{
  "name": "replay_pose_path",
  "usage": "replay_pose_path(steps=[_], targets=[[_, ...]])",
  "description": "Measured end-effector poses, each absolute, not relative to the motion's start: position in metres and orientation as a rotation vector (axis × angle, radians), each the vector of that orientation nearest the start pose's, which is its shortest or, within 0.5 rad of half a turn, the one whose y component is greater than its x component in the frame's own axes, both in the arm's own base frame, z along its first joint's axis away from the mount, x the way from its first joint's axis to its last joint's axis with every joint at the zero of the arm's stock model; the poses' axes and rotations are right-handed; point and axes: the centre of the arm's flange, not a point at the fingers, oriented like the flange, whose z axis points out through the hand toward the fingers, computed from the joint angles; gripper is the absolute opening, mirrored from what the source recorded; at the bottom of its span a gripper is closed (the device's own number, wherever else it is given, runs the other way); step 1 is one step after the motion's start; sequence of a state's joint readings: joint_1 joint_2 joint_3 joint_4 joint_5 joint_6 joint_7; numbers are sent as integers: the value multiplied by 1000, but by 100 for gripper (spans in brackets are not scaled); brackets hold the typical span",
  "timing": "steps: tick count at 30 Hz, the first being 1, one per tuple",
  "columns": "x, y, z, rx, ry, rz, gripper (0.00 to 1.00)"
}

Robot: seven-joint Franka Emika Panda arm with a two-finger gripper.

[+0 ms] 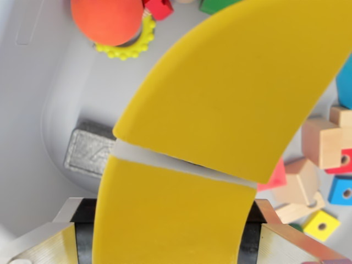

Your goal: Pick an object from the bin

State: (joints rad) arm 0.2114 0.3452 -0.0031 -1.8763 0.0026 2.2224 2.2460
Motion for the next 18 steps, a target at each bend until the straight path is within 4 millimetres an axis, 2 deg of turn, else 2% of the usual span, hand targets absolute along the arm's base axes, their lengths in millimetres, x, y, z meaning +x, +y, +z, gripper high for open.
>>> replay_pose_path(steps=[7, 18], targets=[[615, 130, 357, -1644, 2675, 1, 0], [615, 130, 386, -1643, 2675, 1, 0]])
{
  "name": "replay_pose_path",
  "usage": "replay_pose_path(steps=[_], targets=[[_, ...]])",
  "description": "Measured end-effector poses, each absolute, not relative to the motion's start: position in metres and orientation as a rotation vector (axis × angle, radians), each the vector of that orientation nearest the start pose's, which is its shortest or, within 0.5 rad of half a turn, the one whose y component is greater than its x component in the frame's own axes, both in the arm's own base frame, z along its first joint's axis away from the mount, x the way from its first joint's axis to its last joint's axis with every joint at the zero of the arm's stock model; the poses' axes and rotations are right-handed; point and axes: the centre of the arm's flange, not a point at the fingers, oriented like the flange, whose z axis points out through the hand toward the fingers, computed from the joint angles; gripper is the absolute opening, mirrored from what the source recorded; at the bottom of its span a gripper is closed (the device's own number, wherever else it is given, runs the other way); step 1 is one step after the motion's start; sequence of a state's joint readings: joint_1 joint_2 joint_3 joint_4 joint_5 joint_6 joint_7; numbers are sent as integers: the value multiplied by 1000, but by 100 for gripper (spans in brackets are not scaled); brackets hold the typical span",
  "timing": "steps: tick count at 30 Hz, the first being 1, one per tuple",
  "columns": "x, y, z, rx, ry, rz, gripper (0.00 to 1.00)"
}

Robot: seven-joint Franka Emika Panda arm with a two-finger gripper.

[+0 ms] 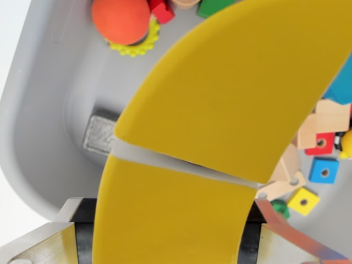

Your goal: Pick an object from the bin

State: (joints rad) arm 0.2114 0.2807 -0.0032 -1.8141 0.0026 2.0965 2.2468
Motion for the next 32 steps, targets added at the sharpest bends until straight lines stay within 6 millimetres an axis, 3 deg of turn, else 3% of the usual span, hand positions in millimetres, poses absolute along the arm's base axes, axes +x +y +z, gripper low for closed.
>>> replay_pose_path(steps=[13, 32], targets=[[615, 130, 407, -1643, 2676, 2, 0], [616, 130, 407, -1645, 2678, 3, 0]])
